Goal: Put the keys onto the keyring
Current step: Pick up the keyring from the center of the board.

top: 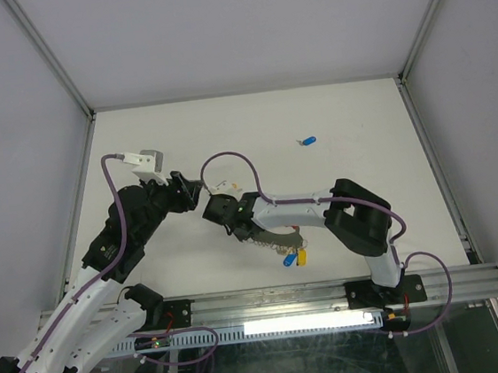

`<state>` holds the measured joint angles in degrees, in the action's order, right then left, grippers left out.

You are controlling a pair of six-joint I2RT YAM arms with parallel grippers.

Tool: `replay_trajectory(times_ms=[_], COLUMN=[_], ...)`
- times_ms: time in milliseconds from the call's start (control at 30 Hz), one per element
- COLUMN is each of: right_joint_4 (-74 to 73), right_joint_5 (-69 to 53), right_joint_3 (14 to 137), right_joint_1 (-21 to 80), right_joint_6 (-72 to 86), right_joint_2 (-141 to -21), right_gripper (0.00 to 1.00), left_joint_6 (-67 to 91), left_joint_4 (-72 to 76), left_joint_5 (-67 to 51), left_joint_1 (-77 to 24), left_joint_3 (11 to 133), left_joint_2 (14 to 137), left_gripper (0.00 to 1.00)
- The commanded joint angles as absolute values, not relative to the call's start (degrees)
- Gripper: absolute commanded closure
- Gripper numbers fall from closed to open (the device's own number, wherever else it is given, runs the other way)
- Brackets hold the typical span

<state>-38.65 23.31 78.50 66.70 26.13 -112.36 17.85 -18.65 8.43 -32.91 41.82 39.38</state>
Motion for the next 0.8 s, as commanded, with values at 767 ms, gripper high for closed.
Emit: replay_trajectory(times_ms=[767], right_joint_4=[-1.5], right_joint_5=[-15.9], right_joint_3=[42.8], right_joint_1=[50.0], right_joint_6=[12.4], right_joint_2=[-67.6], right_gripper=[1.0], left_joint_6=[6.8], left_joint_4=[-6.5], left_joint_5=[-19.3], left_joint_1=[-32.8], left_joint_3=[40.8], left_joint_2=[42.1], left_gripper=[0.48])
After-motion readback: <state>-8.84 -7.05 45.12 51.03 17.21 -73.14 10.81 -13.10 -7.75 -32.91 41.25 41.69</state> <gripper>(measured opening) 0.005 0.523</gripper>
